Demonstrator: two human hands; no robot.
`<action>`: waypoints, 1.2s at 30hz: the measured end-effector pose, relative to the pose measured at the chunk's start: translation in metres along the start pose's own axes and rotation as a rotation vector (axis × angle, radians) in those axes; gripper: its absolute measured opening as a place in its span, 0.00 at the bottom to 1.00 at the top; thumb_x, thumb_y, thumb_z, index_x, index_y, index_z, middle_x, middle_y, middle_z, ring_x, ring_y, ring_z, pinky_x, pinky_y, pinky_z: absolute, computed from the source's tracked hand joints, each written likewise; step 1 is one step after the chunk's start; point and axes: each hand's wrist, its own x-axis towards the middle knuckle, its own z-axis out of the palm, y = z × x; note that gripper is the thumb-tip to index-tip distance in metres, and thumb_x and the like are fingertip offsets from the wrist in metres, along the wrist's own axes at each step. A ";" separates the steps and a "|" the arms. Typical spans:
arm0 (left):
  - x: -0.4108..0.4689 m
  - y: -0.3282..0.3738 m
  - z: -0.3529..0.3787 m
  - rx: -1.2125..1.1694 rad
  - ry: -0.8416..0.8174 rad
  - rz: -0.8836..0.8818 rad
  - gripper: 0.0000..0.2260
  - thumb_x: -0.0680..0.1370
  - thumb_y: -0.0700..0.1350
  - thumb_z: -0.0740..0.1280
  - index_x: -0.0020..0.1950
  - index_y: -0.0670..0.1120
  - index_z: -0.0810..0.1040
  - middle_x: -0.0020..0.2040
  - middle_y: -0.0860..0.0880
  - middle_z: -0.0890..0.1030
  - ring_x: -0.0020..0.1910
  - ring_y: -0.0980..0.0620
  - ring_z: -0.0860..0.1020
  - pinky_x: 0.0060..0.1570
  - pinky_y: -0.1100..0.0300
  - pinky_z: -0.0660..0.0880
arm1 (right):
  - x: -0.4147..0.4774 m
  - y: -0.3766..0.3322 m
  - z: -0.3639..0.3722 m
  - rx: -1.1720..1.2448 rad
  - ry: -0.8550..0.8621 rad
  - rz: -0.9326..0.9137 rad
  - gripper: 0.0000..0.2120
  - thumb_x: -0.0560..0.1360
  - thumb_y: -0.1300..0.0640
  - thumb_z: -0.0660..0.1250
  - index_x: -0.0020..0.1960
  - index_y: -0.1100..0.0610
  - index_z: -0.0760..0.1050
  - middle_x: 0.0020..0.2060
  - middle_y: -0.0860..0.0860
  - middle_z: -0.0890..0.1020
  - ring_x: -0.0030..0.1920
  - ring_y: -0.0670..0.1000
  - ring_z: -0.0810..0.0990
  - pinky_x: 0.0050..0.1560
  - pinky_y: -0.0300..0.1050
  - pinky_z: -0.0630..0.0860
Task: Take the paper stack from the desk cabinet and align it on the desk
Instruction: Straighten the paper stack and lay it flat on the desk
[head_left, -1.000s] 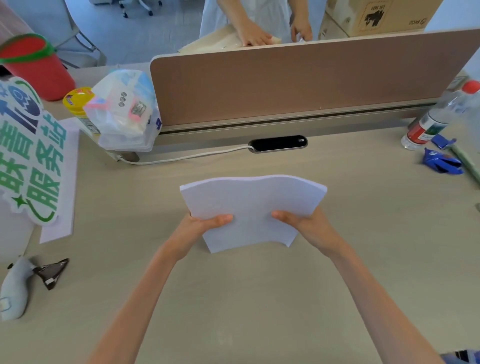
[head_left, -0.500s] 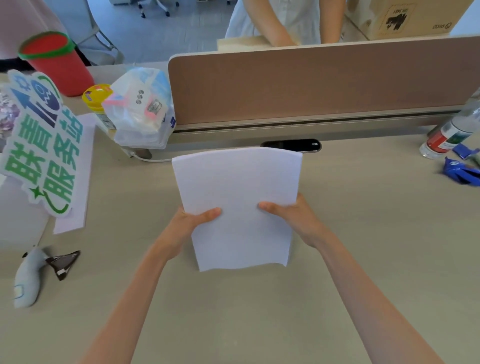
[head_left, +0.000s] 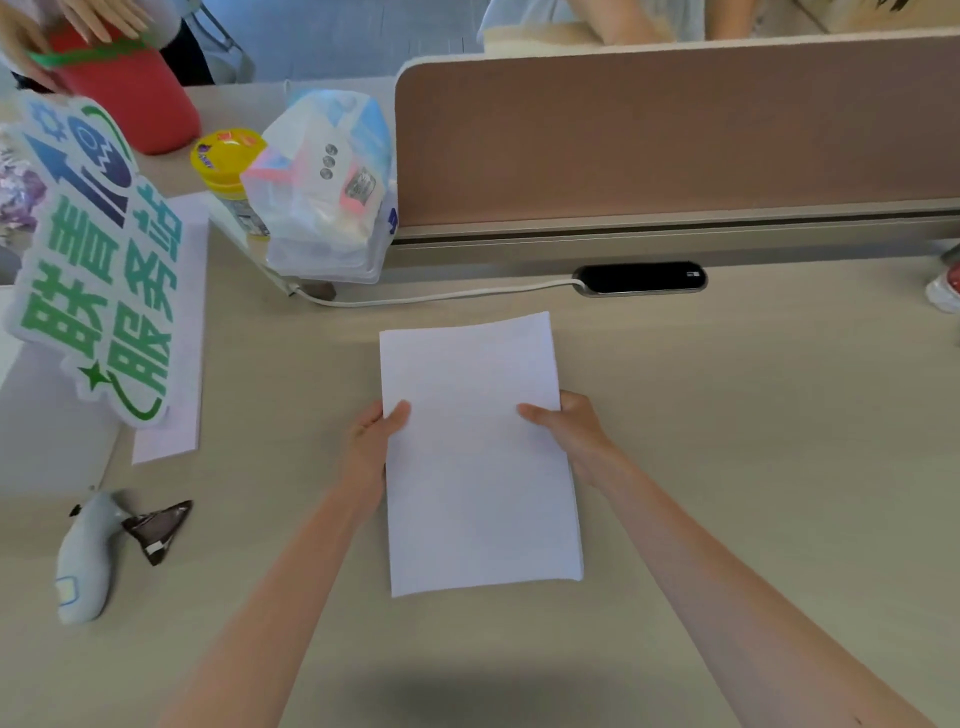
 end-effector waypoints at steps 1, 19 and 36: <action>0.006 -0.001 -0.002 0.022 0.006 0.001 0.08 0.76 0.45 0.68 0.52 0.44 0.83 0.54 0.44 0.84 0.52 0.43 0.81 0.59 0.43 0.75 | 0.006 0.003 0.002 -0.011 0.022 -0.003 0.10 0.73 0.64 0.69 0.54 0.61 0.79 0.49 0.55 0.82 0.46 0.54 0.80 0.41 0.43 0.77; 0.079 -0.003 -0.009 0.360 0.351 0.186 0.01 0.76 0.40 0.67 0.45 0.43 0.76 0.41 0.47 0.79 0.44 0.49 0.75 0.47 0.57 0.71 | 0.062 0.008 0.023 -0.587 0.360 -0.208 0.10 0.73 0.63 0.65 0.34 0.59 0.68 0.31 0.52 0.70 0.33 0.52 0.67 0.35 0.43 0.64; 0.043 -0.021 -0.011 0.485 0.434 0.206 0.10 0.75 0.36 0.64 0.55 0.37 0.78 0.50 0.42 0.82 0.46 0.49 0.77 0.49 0.58 0.72 | 0.031 0.036 0.006 -0.445 0.365 -0.150 0.13 0.68 0.62 0.73 0.47 0.59 0.71 0.49 0.58 0.79 0.42 0.54 0.77 0.45 0.45 0.74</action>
